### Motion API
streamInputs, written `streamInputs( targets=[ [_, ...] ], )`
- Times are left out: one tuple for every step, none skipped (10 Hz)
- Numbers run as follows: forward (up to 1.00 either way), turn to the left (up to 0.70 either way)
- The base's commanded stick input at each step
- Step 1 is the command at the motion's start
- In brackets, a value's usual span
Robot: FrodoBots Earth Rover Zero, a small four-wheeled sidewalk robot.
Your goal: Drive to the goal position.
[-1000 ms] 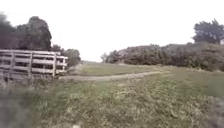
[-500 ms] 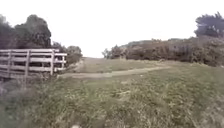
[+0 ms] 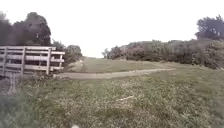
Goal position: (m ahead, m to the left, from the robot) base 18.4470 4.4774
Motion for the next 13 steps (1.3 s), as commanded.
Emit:
streamInputs(
  targets=[
    [0.70,0.00],
    [0.70,0.00],
    [0.70,0.00],
    [0.70,0.00],
    [0.70,0.00],
    [0.70,0.00],
    [0.70,0.00],
    [0.70,0.00],
    [0.70,0.00],
    [0.70,0.00],
    [0.70,0.00],
    [0.70,0.00],
    [0.70,0.00]
  ],
)
